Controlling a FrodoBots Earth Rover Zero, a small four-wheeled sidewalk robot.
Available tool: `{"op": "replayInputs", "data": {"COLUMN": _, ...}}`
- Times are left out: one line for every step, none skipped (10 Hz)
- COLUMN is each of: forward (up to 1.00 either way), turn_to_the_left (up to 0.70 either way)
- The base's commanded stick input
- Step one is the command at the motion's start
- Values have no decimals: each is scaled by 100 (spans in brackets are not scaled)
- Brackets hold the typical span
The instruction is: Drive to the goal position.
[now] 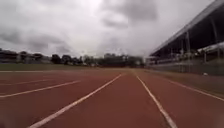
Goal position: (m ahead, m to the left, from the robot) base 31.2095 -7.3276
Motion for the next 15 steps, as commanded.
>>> {"op": "replayInputs", "data": {"forward": 70, "turn_to_the_left": 0}}
{"op": "replayInputs", "data": {"forward": 70, "turn_to_the_left": 0}}
{"op": "replayInputs", "data": {"forward": 70, "turn_to_the_left": 0}}
{"op": "replayInputs", "data": {"forward": 70, "turn_to_the_left": 0}}
{"op": "replayInputs", "data": {"forward": 70, "turn_to_the_left": 0}}
{"op": "replayInputs", "data": {"forward": 70, "turn_to_the_left": 0}}
{"op": "replayInputs", "data": {"forward": 70, "turn_to_the_left": 0}}
{"op": "replayInputs", "data": {"forward": 70, "turn_to_the_left": 0}}
{"op": "replayInputs", "data": {"forward": 70, "turn_to_the_left": 0}}
{"op": "replayInputs", "data": {"forward": 70, "turn_to_the_left": 0}}
{"op": "replayInputs", "data": {"forward": 70, "turn_to_the_left": 0}}
{"op": "replayInputs", "data": {"forward": 70, "turn_to_the_left": 0}}
{"op": "replayInputs", "data": {"forward": 70, "turn_to_the_left": 0}}
{"op": "replayInputs", "data": {"forward": 70, "turn_to_the_left": 0}}
{"op": "replayInputs", "data": {"forward": 70, "turn_to_the_left": 0}}
